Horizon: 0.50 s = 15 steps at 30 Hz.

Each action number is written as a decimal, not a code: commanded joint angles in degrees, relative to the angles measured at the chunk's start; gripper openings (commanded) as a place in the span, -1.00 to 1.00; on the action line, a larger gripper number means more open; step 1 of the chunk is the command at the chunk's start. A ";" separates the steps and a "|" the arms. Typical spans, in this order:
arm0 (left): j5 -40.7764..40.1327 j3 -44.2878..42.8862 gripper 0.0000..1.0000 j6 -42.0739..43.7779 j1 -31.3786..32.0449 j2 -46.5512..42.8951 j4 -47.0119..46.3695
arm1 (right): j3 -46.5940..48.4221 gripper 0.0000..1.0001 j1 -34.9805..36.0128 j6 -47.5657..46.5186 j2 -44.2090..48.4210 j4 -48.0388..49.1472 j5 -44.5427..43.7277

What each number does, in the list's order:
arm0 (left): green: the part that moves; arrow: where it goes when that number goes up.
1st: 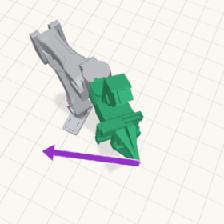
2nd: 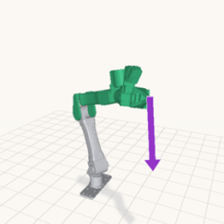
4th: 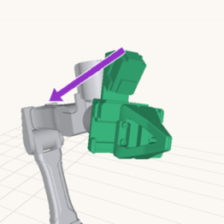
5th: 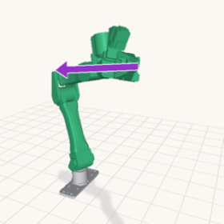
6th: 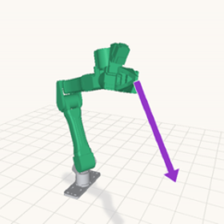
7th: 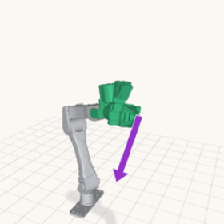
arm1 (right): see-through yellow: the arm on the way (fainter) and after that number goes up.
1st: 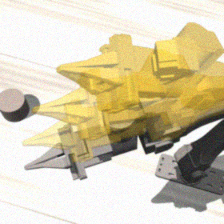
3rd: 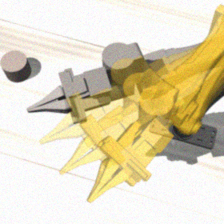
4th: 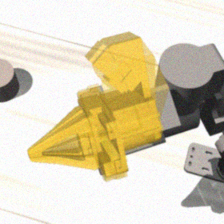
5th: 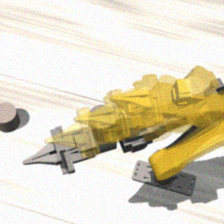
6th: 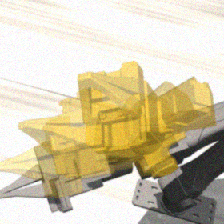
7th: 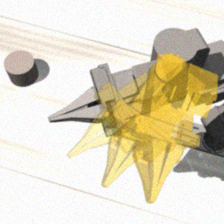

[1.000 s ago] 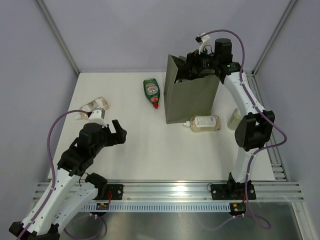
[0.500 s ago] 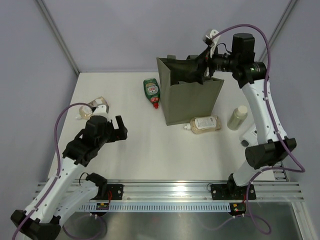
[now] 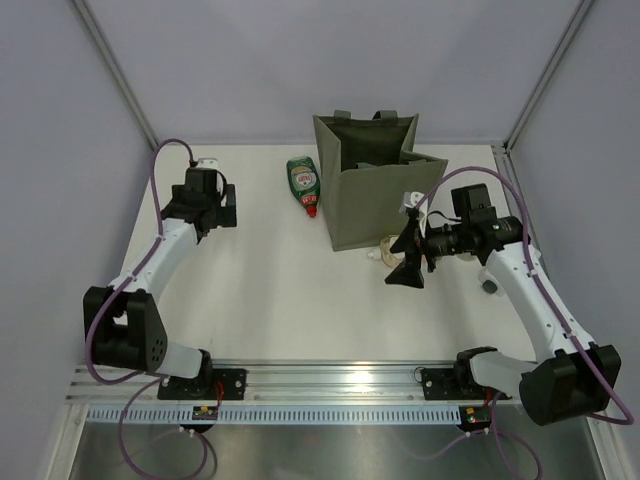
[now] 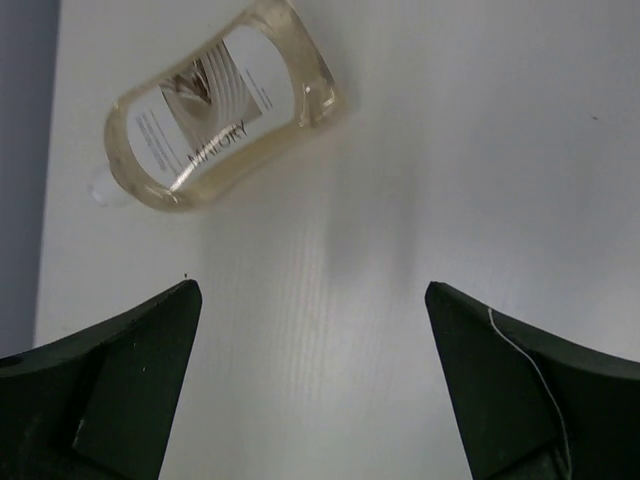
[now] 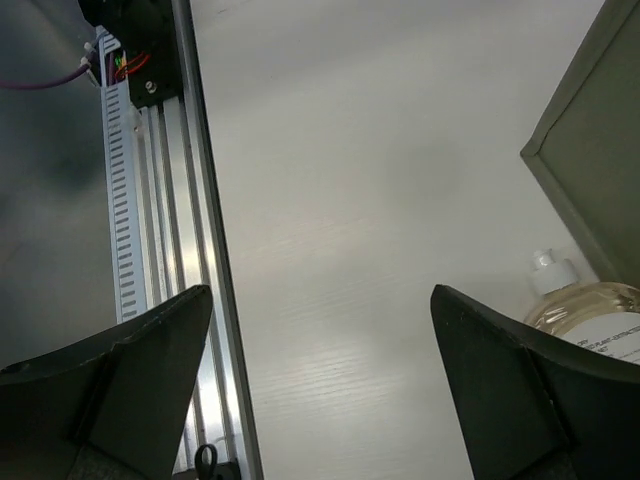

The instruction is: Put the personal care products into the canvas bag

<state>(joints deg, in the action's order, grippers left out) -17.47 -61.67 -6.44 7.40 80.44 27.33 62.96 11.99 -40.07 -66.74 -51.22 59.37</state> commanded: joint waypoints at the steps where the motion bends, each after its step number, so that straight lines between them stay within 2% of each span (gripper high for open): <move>1: -7.31 -2.66 0.98 13.36 -2.64 5.32 -12.02 | -0.73 0.99 0.05 -5.80 0.30 0.07 0.92; 6: -5.11 -3.46 0.98 25.65 -4.93 15.15 -16.95 | -4.59 0.99 0.05 -5.63 -0.58 3.05 1.62; 10: -1.08 -7.14 0.98 29.37 -9.23 21.06 -16.79 | -5.92 0.99 0.05 -5.37 -0.32 3.67 1.89; 15: 6.04 -14.88 0.97 32.97 -11.53 27.83 -13.54 | -6.71 0.99 0.05 -4.66 -0.05 5.17 1.62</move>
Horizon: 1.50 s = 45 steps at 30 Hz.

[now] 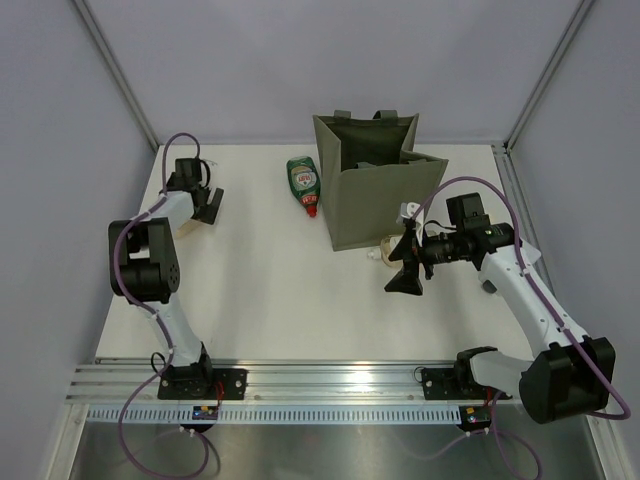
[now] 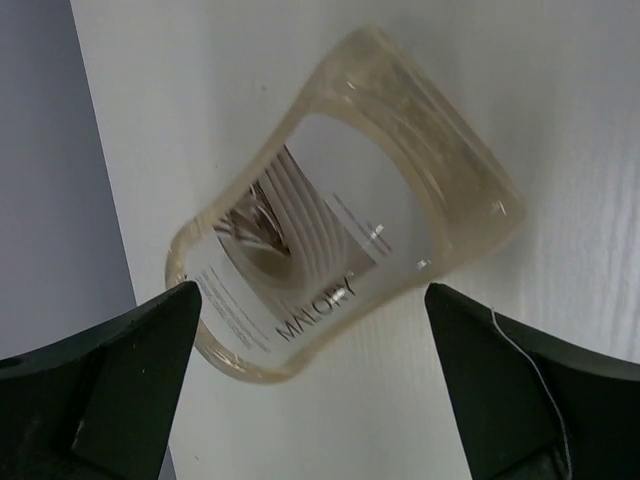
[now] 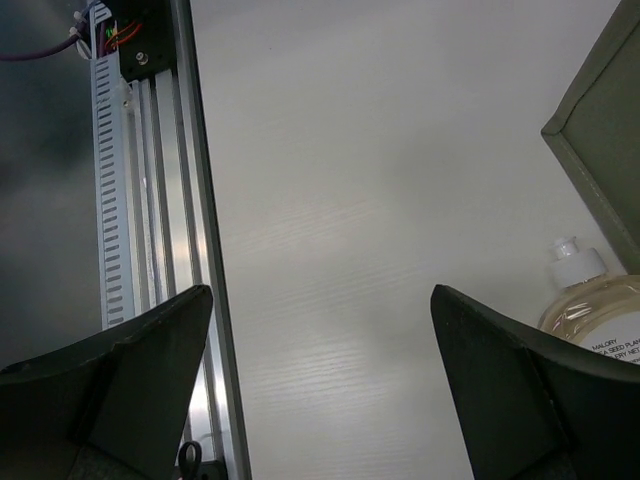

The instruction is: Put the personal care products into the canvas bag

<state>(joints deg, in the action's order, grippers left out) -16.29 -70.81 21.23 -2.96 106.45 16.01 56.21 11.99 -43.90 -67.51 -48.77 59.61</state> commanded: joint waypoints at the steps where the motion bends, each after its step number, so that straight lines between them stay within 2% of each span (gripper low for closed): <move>1: 5.22 -6.36 0.98 5.74 -1.08 3.31 -2.30 | 0.13 0.99 0.05 -0.92 0.53 2.63 1.56; 5: 5.83 -8.82 0.97 6.80 -1.96 7.26 -1.95 | 1.10 0.99 0.05 -1.10 -0.78 1.84 1.64; 10: 11.89 -14.18 0.98 6.28 -4.33 12.37 7.54 | 1.10 0.99 0.14 -1.89 -0.35 1.05 1.91; 17: 15.93 -21.38 0.98 1.80 -7.32 16.68 15.18 | 1.10 0.99 0.05 -2.42 0.44 0.61 0.77; 22: 20.07 -23.50 0.98 -1.10 -8.64 17.73 19.05 | 1.01 0.99 0.05 -2.51 1.15 0.61 0.33; 28: 17.35 -25.34 0.98 -7.78 -9.69 18.53 22.04 | 0.75 0.99 -0.47 -2.16 2.11 0.79 1.38; 33: 16.65 -30.52 0.97 -13.93 -10.05 21.25 28.98 | 0.75 0.99 -1.70 -3.03 2.55 -0.79 3.66; 39: 14.73 -32.38 0.98 -18.85 -10.13 23.62 34.17 | 0.92 0.99 -2.14 -3.30 3.43 -0.62 2.88; 42: 14.45 -33.34 0.60 -22.80 -10.05 24.06 35.23 | 1.01 0.99 -3.11 -3.38 3.78 -1.41 4.88; 43: 15.93 -32.91 0.28 -23.25 -9.96 23.02 34.79 | 1.01 0.99 -3.89 -4.17 4.22 -1.76 5.85; 45: 18.92 -29.05 -0.08 -24.39 -9.35 20.74 31.64 | 0.84 0.99 -4.43 -6.01 4.66 -3.78 7.61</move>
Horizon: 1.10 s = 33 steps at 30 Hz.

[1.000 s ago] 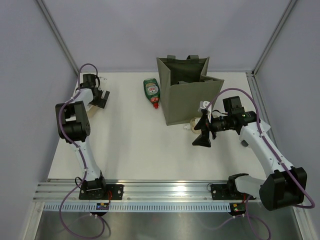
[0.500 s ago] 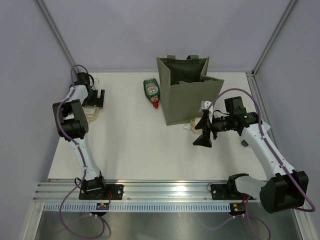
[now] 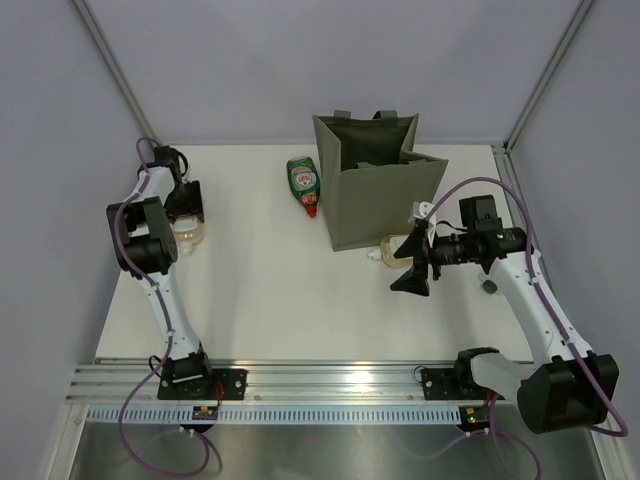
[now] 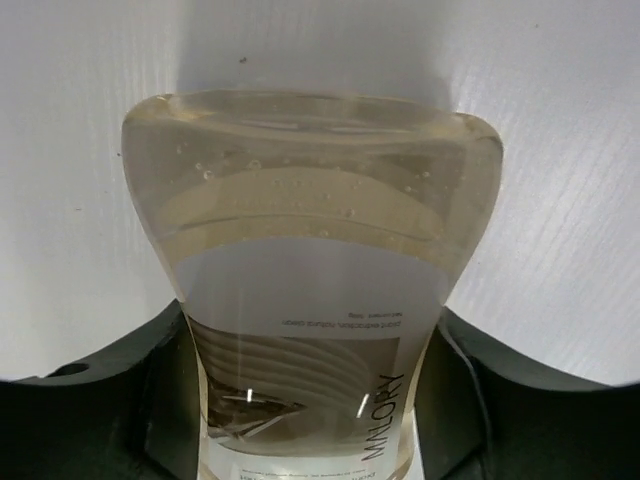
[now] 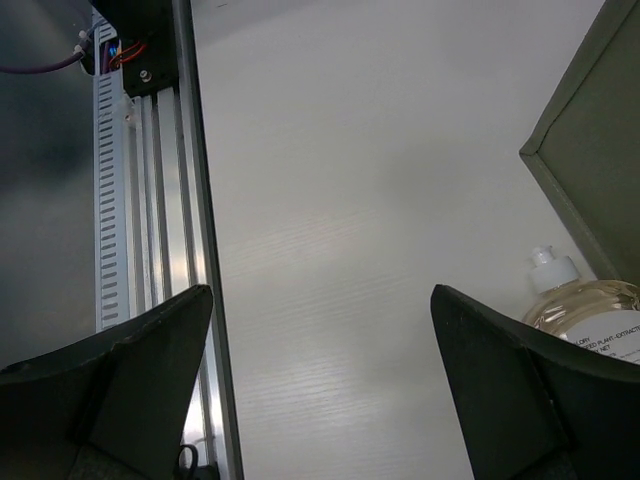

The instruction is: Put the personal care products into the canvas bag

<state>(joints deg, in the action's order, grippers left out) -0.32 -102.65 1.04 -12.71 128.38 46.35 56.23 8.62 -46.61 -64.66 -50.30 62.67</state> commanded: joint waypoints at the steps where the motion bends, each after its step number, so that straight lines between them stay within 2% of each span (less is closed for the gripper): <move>1: 4.61 4.37 -0.27 -4.55 0.58 -3.98 -0.02 | 0.73 0.99 -1.15 -3.40 2.00 -2.34 4.74; 2: 7.93 7.00 -0.67 -6.12 0.75 -5.49 -2.20 | 0.73 0.99 -1.24 -3.57 2.17 -2.86 4.56; 4: 15.64 10.09 -0.95 -8.32 1.02 -8.57 -4.94 | 1.25 0.99 -1.33 -4.62 2.44 -3.83 4.12; 5: 18.83 13.32 -1.00 -11.38 1.02 -11.63 -8.08 | 1.51 0.98 -1.33 -4.80 2.52 -4.88 3.77; 7: 27.94 16.41 -1.00 -14.56 1.37 -14.54 -11.18 | 2.57 0.99 -1.33 -5.07 2.96 -5.85 2.98; 13: 44.93 28.19 -1.00 -27.81 7.07 -25.18 -24.43 | 4.59 0.99 -1.33 -2.62 6.12 -9.55 2.45; 16: 48.56 35.29 -1.00 -35.10 11.47 -31.68 -33.82 | 4.42 0.99 -1.33 0.46 8.67 -8.94 2.10; 20: 48.83 40.51 -1.00 -44.70 16.22 -41.00 -44.58 | 4.07 0.99 -1.24 4.15 11.40 -7.71 -1.93; 22: 46.65 39.55 -1.00 -46.30 19.12 -45.29 -45.03 | 3.72 0.99 -1.50 7.22 13.23 -4.91 -3.60; 27: 40.40 28.32 -1.00 -46.13 26.40 -49.89 -42.74 | 3.01 0.99 -2.29 14.52 16.06 1.26 -8.00; 30: 35.92 18.92 -1.00 -45.34 30.89 -48.67 -42.66 | 3.36 0.99 -3.35 16.20 15.45 2.75 -9.06; 32: 33.55 12.34 -1.00 -43.23 33.79 -44.21 -40.82 | 3.10 0.99 -4.40 17.77 15.53 5.03 -10.98; 33: 33.10 4.73 -1.00 -42.70 34.50 -41.92 -39.51 | 2.75 0.99 -6.06 19.09 15.62 5.91 -11.08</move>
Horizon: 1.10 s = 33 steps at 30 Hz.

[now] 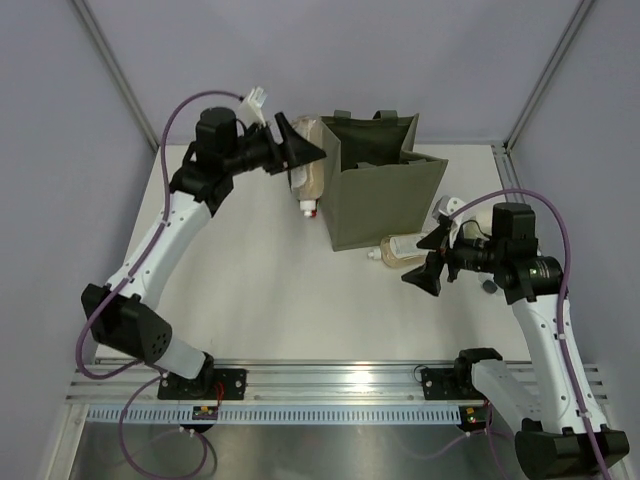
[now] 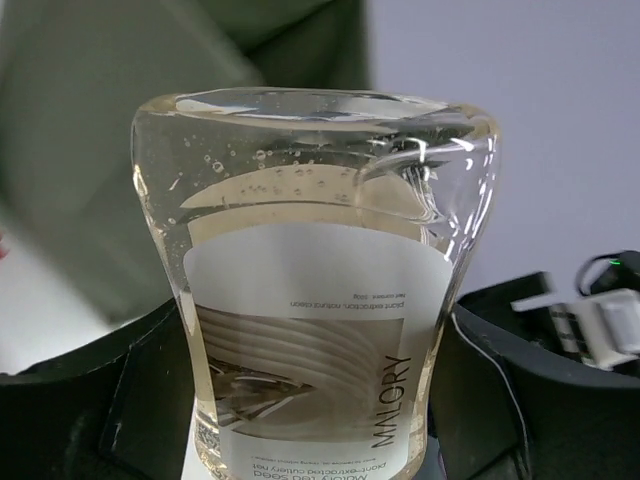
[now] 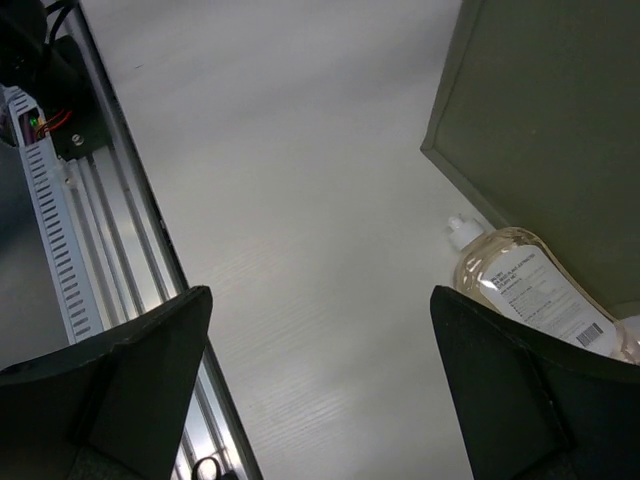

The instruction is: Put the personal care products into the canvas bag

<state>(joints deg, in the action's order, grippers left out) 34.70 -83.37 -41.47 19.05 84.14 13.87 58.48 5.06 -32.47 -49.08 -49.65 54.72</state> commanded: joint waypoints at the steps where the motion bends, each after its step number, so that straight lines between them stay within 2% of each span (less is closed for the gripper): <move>1: -2.35 -18.71 -1.00 0.34 3.36 4.70 -4.66 | 0.32 0.99 -3.38 5.57 -0.05 6.66 -3.13; 2: -2.35 -22.84 -1.00 0.51 4.49 9.77 -3.77 | 0.06 0.99 -4.17 6.62 -0.05 7.19 -2.60; 3: -2.62 -30.89 -1.00 0.78 5.12 12.25 -2.63 | -0.38 0.99 -5.40 6.89 -0.23 7.54 -2.08; 7: -6.29 -46.21 -1.00 0.43 6.70 23.07 -2.70 | -1.70 0.99 -7.52 6.81 0.12 7.81 -1.46; 8: -7.18 -47.83 -1.00 0.60 7.05 25.79 -3.84 | -2.31 0.99 -7.61 6.80 0.73 7.90 -2.07; 14: -18.52 -49.16 -1.00 9.47 10.38 30.82 -11.14 | -4.07 0.99 -7.96 7.24 2.32 8.60 -2.69; 19: -24.93 -48.55 -1.00 20.18 13.29 32.49 -9.74 | -5.74 0.99 -8.14 6.81 3.38 8.78 -2.95; 20: -25.20 -47.42 -0.94 20.90 13.82 32.41 -9.39 | -6.09 0.99 -8.14 6.37 3.72 8.87 -3.21; 23: -24.94 -44.78 -0.68 23.63 14.43 30.75 -8.16 | -6.89 0.99 -8.14 4.01 3.64 7.82 -3.39; 27: -22.59 -37.50 0.39 26.96 14.96 26.97 -8.24 | -5.31 0.99 -8.14 -1.62 -1.17 4.74 -2.34; 29: -21.87 -35.90 0.65 28.29 15.05 25.47 -8.59 | -4.52 0.99 -8.05 -6.26 -3.55 4.21 -4.09; 30: -21.43 -35.63 0.95 29.07 15.14 24.50 -8.51 | -4.17 0.99 -8.05 -8.73 -6.00 3.25 -4.79; 31: -20.99 -36.15 0.98 29.43 15.14 24.06 -8.07 | -3.81 0.99 -8.05 -11.97 -7.33 2.11 -4.97; 32: -20.73 -36.51 0.97 29.87 15.14 23.79 -7.72 | -3.11 0.99 -8.05 -21.40 -8.48 0.45 -4.89; 33: -20.46 -36.77 0.98 30.13 15.05 23.10 -6.76 | -2.76 0.99 -8.05 -25.76 -10.49 -1.31 -4.88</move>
<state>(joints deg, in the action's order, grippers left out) 12.45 -118.48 -14.31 34.17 114.67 13.87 52.88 -2.70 -40.58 -56.23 -46.11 51.00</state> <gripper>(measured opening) 0.982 0.993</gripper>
